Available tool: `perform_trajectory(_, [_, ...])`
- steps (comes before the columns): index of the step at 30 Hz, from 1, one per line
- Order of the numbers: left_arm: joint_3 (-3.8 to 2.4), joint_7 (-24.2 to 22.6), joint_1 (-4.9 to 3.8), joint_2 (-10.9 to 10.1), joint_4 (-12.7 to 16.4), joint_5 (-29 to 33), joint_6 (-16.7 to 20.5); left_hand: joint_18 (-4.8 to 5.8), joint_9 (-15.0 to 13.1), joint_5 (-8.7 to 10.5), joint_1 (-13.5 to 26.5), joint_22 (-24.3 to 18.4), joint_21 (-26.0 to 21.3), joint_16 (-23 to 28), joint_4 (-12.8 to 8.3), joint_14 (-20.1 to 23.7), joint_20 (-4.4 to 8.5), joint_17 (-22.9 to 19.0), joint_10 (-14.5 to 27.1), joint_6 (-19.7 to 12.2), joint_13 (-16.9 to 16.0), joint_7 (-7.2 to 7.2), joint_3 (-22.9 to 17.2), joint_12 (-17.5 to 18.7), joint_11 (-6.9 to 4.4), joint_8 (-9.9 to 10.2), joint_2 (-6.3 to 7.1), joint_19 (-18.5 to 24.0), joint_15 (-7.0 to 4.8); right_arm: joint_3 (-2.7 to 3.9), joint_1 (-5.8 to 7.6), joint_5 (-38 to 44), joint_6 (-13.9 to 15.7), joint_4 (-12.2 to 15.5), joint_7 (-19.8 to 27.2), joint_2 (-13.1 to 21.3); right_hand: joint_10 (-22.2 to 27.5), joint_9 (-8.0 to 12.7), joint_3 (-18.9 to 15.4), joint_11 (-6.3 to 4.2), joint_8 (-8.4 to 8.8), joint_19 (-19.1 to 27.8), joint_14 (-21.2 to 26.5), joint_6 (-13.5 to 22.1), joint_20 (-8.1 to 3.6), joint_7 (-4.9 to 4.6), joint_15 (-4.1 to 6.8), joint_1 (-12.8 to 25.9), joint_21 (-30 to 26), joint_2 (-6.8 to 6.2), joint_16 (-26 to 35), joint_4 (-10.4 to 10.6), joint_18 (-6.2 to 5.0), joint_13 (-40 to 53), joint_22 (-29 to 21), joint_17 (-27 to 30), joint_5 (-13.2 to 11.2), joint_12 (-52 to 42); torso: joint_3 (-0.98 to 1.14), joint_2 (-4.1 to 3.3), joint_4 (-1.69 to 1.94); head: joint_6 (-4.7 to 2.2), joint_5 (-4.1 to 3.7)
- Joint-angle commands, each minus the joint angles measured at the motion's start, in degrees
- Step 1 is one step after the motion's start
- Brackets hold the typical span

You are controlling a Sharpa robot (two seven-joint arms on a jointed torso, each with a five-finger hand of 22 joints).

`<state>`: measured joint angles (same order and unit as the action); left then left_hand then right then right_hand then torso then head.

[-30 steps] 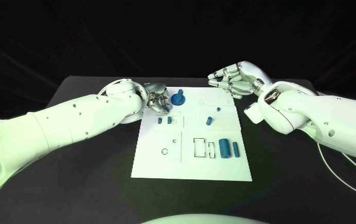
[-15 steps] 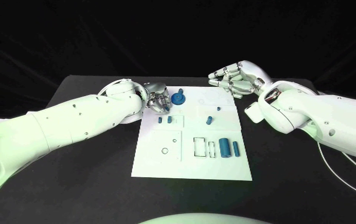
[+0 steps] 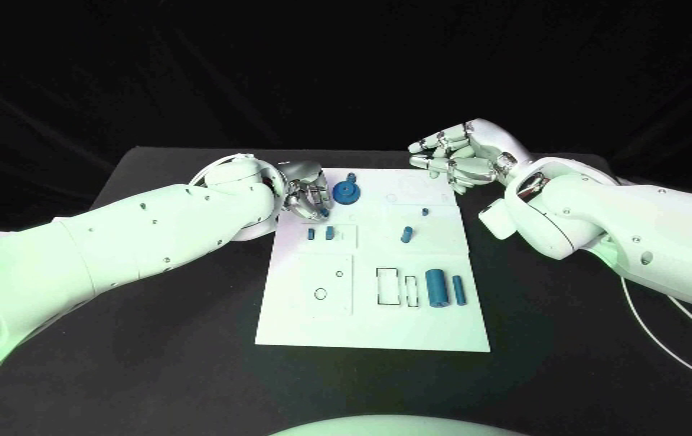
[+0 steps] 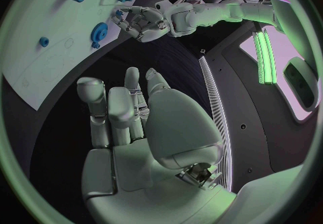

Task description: Assemble the parts on the task board

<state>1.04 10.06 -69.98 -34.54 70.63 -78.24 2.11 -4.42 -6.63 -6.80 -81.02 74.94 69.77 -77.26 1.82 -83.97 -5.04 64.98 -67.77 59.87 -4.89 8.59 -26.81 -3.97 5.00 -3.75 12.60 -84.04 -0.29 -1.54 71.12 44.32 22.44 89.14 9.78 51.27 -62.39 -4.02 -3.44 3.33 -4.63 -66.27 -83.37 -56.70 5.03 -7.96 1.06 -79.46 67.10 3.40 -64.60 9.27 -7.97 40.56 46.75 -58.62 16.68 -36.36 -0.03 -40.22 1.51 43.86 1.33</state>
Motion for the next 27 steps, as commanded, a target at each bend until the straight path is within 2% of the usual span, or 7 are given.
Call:
perform_trajectory(1, [-0.04, -0.5, -0.01, -0.5, 0.5, 1.1, -0.1, 0.02, 0.2, -0.28, 0.5, 3.1, -0.4, 0.1, -0.2, -1.5, -0.49, -0.1, 0.4, -0.5, 0.1, 0.05, -0.2, 0.2, 0.02, 0.2, 0.0, 0.0, 0.26, 0.0, -0.04, 5.8, -2.4, -0.5, -4.2, 0.1, 1.4, 0.0, 1.3, 0.01, -0.15, 0.7, 0.6, -0.3, -0.01, -0.49, 0.09, -2.0, -1.5, -0.27, 2.2, -0.8, -0.79, -3.2, -2.1, 2.0, -0.8, 3.9, 0.0, 0.03, -0.01, -0.11, -0.17])
perform_trajectory(6, [-0.26, -1.9, -0.02, -2.2, 1.7, 6.0, 1.3, -0.06, 0.6, -0.35, 0.8, 2.9, -0.7, 0.1, -0.4, -1.4, -0.58, -0.4, 1.3, -1.4, 0.3, -0.09, 0.1, 0.2, 0.01, 0.2, 0.43, 0.1, 0.28, 0.01, -0.04, 13.8, -5.0, -1.9, -7.9, 0.2, 1.4, 0.0, 3.2, 0.75, -0.44, 0.4, 0.4, -1.4, 0.3, -0.83, -0.34, -4.2, -3.1, -1.82, 5.2, -1.6, -0.91, -12.9, -3.7, 4.4, -2.1, 14.2, -0.02, 0.05, 0.03, -0.22, -0.38])
perform_trajectory(10, [-0.61, -2.3, -0.1, -3.9, 2.5, 15.5, 1.5, -0.29, 1.1, -2.35, 0.8, 2.3, -1.9, -0.1, -0.4, -1.4, -0.66, -0.2, 1.8, -2.0, 0.4, 0.07, -0.5, 0.1, 0.13, 0.1, -0.46, 0.4, 0.32, 0.02, -0.04, 22.3, -6.8, -2.9, -10.3, 0.2, -0.6, 0.0, 5.2, 0.99, -0.54, -0.4, -0.2, -2.5, 0.49, -0.94, -0.61, -5.5, -3.5, -3.35, 6.1, -2.6, -0.87, -20.2, -3.9, 4.8, -2.7, 21.2, 0.0, 0.05, 0.06, -0.38, -0.57])
perform_trajectory(13, [-0.79, -3.1, -0.23, -5.3, 2.8, 22.0, 2.4, -0.37, 1.3, -2.22, 1.5, 2.0, -2.5, 0.1, -0.2, -1.3, -0.76, -0.6, 2.0, -2.0, 0.5, 0.29, 0.0, 0.0, 0.32, 0.0, 0.03, 0.5, 0.49, 0.02, -0.07, 28.7, -8.1, -3.3, -11.9, 0.1, -1.1, 0.0, 6.3, 1.13, -0.6, -0.7, -0.4, -3.2, 0.5, -0.86, -0.66, -6.1, -3.5, -3.92, 6.1, -3.1, -0.84, -22.8, -3.8, 4.7, -3.0, 23.9, 0.04, 0.06, 0.1, -0.54, -0.69])
perform_trajectory(17, [-0.9, -6.3, -0.39, -7.2, 3.2, 33.7, 5.1, -0.61, 1.4, -1.63, 2.0, 1.3, -3.7, 0.3, 0.0, -1.1, -0.88, -1.0, 2.0, -1.5, 0.5, 0.54, 0.5, -0.2, 0.47, -0.3, -0.16, 0.8, 0.61, 0.02, -0.27, 37.8, -9.4, -3.6, -14.2, -0.3, -2.3, 0.0, 8.0, 1.2, -0.48, -1.0, -0.5, -4.1, 0.55, -0.76, -0.75, -6.6, -3.3, -4.57, 6.2, -3.6, -0.77, -25.8, -3.5, 4.5, -3.4, 27.1, 0.04, 0.11, 0.13, -0.63, -1.24])
perform_trajectory(21, [-0.92, -11.8, -0.43, -9.1, 4.4, 50.1, 8.0, -1.11, 1.4, -1.63, 1.7, -0.2, -6.3, 1.1, 0.1, -0.4, -0.93, -2.6, 0.3, -0.1, 0.1, 0.71, 0.2, -1.5, 0.28, -0.9, -1.63, 1.7, 0.54, 0.02, -0.62, 45.2, -10.1, -3.6, -16.4, -0.7, -2.8, 0.0, 9.3, 1.07, -0.28, -1.1, -0.5, -4.9, 0.51, -0.32, -0.67, -7.0, -3.3, -4.99, 6.3, -4.0, -0.77, -27.5, -3.5, 4.5, -4.7, 28.5, -0.06, -0.06, 0.04, -1.12, -1.52])
perform_trajectory(27, [-0.83, -20.4, -0.24, -11.9, 8.7, 74.8, 10.6, -3.67, 1.8, -1.91, 1.3, -8.2, -20.8, 9.1, -0.4, 5.8, -1.06, -15.9, 0.8, 0.8, 0.1, 0.61, -0.2, -2.7, 0.27, -1.2, -2.64, 7.8, 0.65, 0.03, -1.36, 52.5, -11.4, -3.7, -19.1, -1.6, -2.4, 0.1, 11.2, 1.3, 0.35, -0.9, -0.4, -5.3, 0.6, -0.25, -0.93, -6.8, -3.6, -5.7, 7.0, -4.2, -0.78, -29.9, -3.8, 5.1, -7.3, 30.2, -0.12, -0.04, 0.07, -1.14, -2.16])
